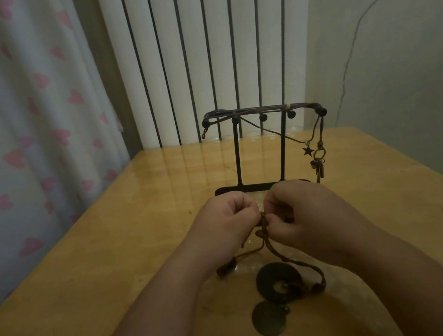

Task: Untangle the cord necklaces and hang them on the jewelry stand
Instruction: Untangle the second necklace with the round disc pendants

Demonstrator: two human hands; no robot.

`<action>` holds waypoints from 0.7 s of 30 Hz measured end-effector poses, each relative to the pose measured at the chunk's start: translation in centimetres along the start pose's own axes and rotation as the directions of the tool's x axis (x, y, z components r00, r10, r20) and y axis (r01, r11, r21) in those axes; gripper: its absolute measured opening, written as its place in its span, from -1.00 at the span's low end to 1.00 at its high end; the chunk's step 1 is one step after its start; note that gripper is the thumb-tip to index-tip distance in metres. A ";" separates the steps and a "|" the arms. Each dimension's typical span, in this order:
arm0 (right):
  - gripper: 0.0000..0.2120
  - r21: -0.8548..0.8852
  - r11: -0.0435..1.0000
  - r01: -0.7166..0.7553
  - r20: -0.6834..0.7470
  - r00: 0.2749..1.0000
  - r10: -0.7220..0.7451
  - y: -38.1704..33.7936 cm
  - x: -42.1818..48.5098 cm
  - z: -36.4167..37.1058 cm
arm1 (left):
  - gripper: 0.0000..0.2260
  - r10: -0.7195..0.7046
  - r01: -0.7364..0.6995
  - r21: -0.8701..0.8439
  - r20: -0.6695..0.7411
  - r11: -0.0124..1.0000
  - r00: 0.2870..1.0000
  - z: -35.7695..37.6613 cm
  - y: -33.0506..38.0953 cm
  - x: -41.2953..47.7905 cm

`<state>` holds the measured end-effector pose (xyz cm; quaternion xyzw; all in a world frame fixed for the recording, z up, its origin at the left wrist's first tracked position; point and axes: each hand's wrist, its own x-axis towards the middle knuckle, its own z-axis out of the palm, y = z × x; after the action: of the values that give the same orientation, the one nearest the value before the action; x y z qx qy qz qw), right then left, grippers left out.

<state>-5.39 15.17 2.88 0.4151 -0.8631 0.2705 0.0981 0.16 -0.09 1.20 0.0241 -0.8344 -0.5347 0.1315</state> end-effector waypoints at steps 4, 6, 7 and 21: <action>-0.87 0.021 1.000 0.001 -0.010 1.000 -0.001 0.0 -0.1 0.4 | -0.80 0.001 -0.001 -0.020 0.019 1.000 1.000 0.1 0.1 0.0; -0.88 0.048 0.999 0.005 -0.027 1.000 -0.003 0.1 -0.1 0.6 | -0.81 0.004 -0.003 -0.036 0.028 0.999 1.000 0.1 0.1 0.0; -0.89 0.055 0.998 0.006 -0.037 0.999 -0.004 0.1 -0.2 0.6 | -0.82 0.005 -0.004 -0.044 0.028 0.999 1.000 0.1 0.1 0.0; -0.92 0.141 0.990 0.013 -0.073 0.997 -0.003 0.0 -0.2 1.3 | -0.69 0.015 -0.013 -0.063 0.040 0.998 0.999 0.2 0.1 0.1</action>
<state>-5.20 14.58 1.71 0.4145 -0.8359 0.3453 0.1008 0.06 0.14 1.22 0.0032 -0.8200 -0.5599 0.1190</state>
